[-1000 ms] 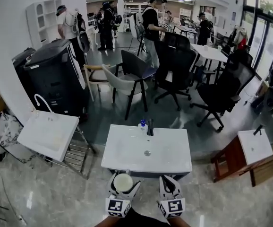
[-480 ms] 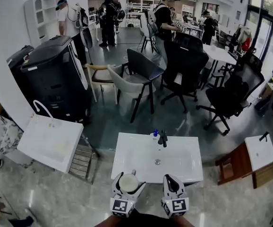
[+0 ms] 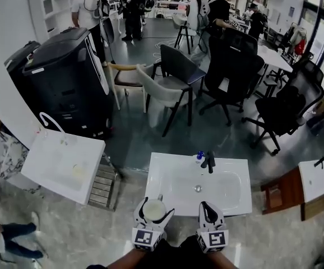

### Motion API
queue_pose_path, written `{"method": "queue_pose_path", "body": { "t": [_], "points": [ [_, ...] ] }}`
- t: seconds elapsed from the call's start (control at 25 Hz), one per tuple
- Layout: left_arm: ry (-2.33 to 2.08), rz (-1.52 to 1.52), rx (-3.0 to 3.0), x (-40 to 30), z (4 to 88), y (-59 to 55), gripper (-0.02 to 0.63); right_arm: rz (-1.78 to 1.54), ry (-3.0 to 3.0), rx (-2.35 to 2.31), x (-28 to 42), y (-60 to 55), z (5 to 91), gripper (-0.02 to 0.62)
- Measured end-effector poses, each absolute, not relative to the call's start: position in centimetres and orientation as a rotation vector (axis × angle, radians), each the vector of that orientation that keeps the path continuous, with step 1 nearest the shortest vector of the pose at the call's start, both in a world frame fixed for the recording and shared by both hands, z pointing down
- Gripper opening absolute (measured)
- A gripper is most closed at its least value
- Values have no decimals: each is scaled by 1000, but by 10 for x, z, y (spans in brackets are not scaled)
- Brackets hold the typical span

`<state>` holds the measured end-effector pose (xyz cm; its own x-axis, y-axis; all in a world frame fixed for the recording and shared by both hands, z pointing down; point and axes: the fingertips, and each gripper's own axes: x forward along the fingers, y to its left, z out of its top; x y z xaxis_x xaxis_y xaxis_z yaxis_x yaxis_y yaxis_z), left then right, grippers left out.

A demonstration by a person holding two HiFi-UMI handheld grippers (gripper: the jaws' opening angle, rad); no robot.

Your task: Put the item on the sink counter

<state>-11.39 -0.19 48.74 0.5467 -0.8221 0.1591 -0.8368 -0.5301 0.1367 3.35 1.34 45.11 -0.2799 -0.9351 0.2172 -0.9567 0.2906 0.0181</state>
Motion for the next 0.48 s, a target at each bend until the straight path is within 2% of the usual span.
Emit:
{"method": "queue_pose_path", "body": {
  "t": [0.48],
  "points": [
    [-1464,104,2556,-130,510,-55,449,182,-2384,1703,24,-48,470,34]
  ]
}}
